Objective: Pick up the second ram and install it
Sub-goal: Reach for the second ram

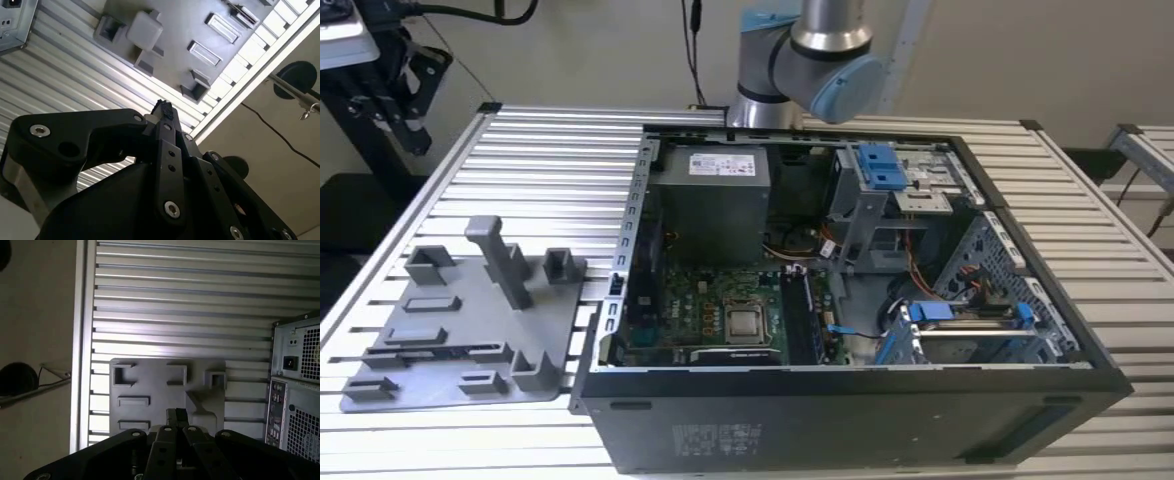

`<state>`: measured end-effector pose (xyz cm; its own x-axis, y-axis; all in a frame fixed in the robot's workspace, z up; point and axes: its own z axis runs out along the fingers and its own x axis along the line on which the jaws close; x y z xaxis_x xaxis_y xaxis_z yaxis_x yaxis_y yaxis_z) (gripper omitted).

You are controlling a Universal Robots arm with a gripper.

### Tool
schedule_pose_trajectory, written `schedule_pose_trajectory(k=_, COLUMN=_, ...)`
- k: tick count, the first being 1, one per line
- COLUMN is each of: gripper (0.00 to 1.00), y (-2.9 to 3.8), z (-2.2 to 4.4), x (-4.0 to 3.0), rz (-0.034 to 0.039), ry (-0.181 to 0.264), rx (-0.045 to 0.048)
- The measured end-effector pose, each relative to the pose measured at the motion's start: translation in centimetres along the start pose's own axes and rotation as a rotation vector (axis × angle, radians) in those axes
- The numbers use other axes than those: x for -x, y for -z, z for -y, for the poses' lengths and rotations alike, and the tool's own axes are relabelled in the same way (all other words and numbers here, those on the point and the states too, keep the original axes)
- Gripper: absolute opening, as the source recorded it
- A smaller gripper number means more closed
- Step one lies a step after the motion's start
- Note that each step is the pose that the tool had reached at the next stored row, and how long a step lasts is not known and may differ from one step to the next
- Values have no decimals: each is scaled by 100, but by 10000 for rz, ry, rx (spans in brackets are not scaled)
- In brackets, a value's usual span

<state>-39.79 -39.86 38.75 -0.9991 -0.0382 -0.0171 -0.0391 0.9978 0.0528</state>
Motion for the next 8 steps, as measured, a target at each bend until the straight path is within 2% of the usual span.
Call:
schedule_pose_trajectory(k=4, gripper=11, y=0, z=-3, x=-70, rz=-4, ry=56, rx=1)
schedule_pose_trajectory(k=8, gripper=11, y=-1, z=-4, x=-82, rz=-3, ry=74, rx=2)
